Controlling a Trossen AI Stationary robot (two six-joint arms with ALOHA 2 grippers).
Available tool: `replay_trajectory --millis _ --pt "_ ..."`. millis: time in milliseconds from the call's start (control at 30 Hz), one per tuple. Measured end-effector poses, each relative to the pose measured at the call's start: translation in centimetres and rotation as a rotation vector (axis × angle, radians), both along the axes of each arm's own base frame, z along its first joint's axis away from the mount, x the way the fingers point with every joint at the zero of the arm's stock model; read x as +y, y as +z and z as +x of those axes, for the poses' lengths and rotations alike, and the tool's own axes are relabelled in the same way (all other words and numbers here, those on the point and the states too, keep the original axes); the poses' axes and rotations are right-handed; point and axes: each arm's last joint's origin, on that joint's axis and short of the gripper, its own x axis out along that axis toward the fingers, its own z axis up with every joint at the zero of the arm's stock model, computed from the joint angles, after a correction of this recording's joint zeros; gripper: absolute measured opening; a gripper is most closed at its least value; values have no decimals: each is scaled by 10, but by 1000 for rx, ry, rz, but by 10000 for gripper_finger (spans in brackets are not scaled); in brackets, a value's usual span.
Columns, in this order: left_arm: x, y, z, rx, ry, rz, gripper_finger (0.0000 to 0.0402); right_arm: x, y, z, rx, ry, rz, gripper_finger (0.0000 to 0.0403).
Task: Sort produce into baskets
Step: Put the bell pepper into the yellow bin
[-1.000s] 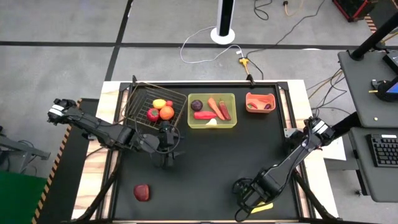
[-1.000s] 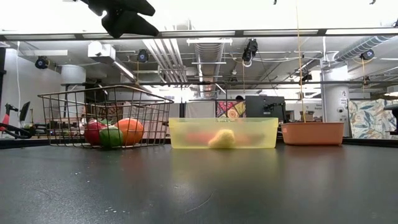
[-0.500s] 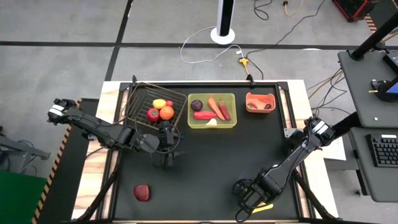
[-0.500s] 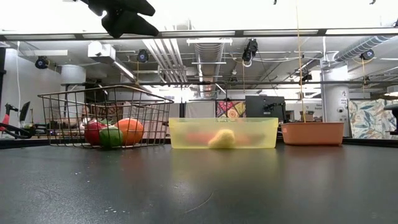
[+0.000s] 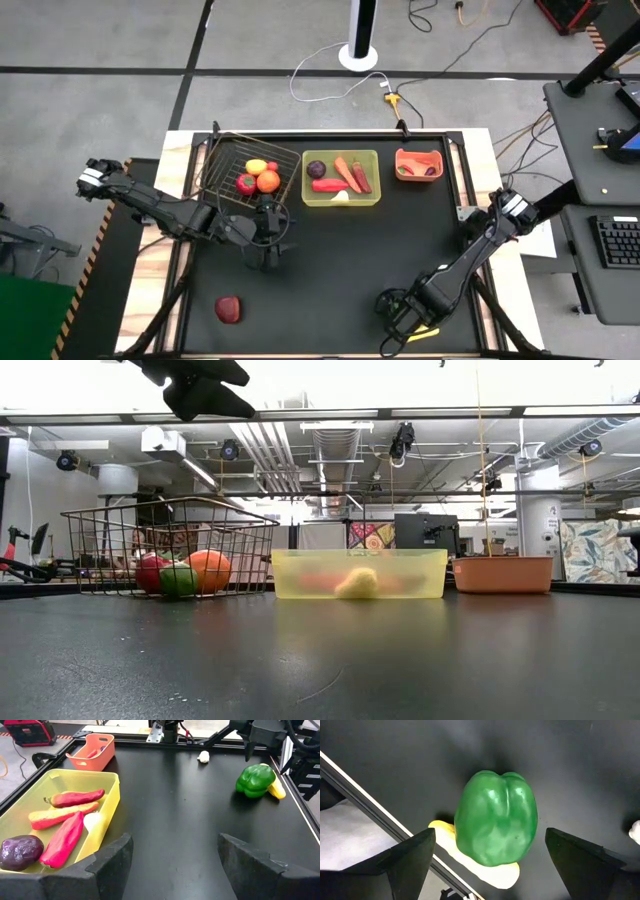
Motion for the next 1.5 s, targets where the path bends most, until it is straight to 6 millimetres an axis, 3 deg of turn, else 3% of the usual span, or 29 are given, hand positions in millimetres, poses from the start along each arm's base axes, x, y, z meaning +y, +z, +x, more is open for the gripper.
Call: replay_trajectory --millis 500,1500 --pt "0 0 0 0 0 0 270 0 -7 0 -10 0 4 368" --pt "0 0 0 -2 4 -6 270 -17 -62 -12 7 57 -50 365"
